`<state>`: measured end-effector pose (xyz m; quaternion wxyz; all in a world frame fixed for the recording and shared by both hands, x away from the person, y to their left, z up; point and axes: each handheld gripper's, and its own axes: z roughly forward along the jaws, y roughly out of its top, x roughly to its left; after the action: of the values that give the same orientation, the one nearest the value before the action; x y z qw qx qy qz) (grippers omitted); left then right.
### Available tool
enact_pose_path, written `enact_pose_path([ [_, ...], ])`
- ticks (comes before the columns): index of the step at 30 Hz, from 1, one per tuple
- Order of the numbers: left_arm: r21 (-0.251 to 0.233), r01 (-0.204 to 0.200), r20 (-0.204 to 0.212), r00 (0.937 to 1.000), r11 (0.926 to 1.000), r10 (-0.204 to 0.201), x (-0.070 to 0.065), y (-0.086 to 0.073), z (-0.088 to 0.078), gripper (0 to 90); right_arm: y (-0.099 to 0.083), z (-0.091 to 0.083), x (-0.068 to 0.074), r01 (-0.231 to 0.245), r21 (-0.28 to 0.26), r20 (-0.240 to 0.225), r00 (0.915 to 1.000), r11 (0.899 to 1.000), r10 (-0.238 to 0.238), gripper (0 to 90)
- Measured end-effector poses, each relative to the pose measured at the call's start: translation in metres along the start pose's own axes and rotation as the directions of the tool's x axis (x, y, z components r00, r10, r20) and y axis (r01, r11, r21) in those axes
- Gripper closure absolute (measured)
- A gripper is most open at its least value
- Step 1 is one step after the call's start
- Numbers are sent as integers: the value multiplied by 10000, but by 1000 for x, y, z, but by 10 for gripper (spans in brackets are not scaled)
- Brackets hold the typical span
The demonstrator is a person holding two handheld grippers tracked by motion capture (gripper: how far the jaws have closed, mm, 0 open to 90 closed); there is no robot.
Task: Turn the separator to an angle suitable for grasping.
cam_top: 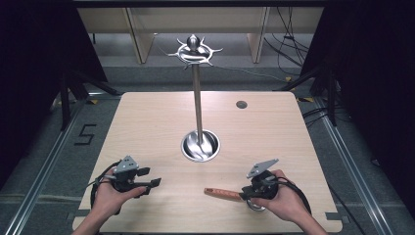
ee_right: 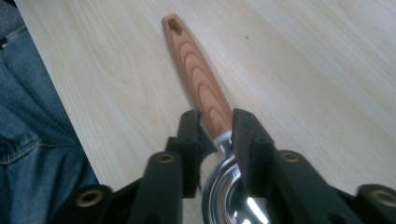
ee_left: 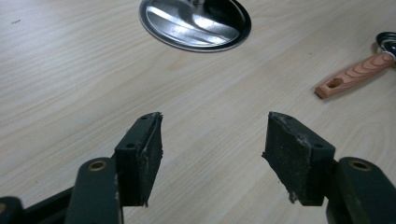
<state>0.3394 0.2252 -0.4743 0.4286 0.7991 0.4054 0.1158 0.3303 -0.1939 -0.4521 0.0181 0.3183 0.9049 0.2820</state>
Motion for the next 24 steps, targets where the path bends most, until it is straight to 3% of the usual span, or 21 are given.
enact_pose_path([
  [4, -6, 6, -1, 10000, 10000, -6, 2, 0, 0, 361, 13, 4, 10, 466, 338, -191, 9988, 9983, -460, 900],
  [8, 46, 152, 0, 9999, 9999, -152, 4, 0, -2, 361, 23, 15, 22, 628, 865, -546, 9968, 9943, -582, 900],
  [10, -85, 208, -22, 9998, 9997, -209, 4, -1, -1, 361, 28, 25, 30, 910, 1287, -754, 9938, 9875, -818, 900],
  [16, 110, 270, -105, 9996, 9996, -269, 5, -1, -2, 360, 44, 46, 43, 1320, 2118, -390, 9912, 9684, -1265, 900],
  [18, -61, 269, -155, 9995, 9996, -270, 5, -2, -3, 359, 46, 49, 42, 1458, 2236, -391, 9893, 9637, -1406, 900],
  [21, 13, 337, -45, 9994, 9994, -337, 5, -2, -3, 359, 47, 55, 41, 1334, 2358, -212, 9910, 9626, -1321, 900],
  [23, 147, 157, -99, 9998, 9998, -155, 4, -1, -4, 359, 47, 58, 42, 1182, 2409, -248, 9930, 9633, -1157, 900],
  [24, -88, 261, -52, 9996, 9996, -262, 3, -2, -2, 359, 47, 60, 42, 1204, 2428, -244, 9927, 9626, -1181, 900],
])
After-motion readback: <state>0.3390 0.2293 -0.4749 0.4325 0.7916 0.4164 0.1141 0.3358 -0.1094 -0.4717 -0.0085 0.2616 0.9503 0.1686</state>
